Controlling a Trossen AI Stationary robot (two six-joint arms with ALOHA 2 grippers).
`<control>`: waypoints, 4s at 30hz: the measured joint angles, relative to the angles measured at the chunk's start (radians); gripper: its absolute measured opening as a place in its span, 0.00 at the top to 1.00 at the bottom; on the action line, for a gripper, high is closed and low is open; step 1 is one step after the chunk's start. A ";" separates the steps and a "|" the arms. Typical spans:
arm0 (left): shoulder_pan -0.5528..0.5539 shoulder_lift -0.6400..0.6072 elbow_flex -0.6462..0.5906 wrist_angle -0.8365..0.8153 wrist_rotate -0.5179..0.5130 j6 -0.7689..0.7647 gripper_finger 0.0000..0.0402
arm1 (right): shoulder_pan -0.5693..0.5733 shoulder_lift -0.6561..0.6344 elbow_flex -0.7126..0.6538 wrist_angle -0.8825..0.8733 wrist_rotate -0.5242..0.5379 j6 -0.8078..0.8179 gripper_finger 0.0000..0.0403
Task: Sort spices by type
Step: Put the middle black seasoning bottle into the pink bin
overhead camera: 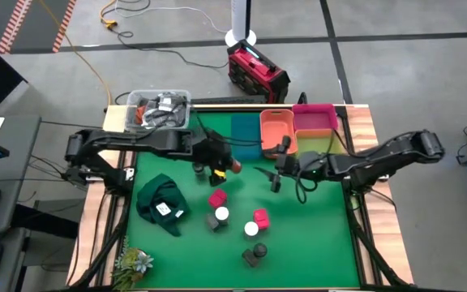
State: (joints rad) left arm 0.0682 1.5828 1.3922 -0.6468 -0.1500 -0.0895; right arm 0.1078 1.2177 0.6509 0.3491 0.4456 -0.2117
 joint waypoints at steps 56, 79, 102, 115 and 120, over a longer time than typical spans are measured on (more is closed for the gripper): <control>0.003 0.104 0.190 0.042 0.077 0.164 0.36 | -0.130 0.153 0.054 0.065 -0.268 0.098 0.58; -0.051 0.082 0.308 -0.215 -0.273 0.117 0.19 | -0.185 -0.114 0.051 -0.334 -0.110 0.142 0.55; -0.122 -0.114 -0.372 0.841 -0.185 0.167 0.19 | -0.326 -0.527 -0.453 0.196 -0.055 0.183 0.53; -0.076 0.036 -0.455 1.294 -0.078 0.152 0.19 | -0.128 -0.318 -0.435 0.667 -0.272 0.175 0.53; -0.045 0.094 -0.389 1.287 -0.076 0.124 0.19 | -0.096 -0.212 -0.366 0.677 -0.273 0.129 0.53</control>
State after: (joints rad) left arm 0.0228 1.6766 1.0032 0.6404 -0.2264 0.0345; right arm 0.0122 1.0054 0.2849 1.0265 0.1730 -0.0826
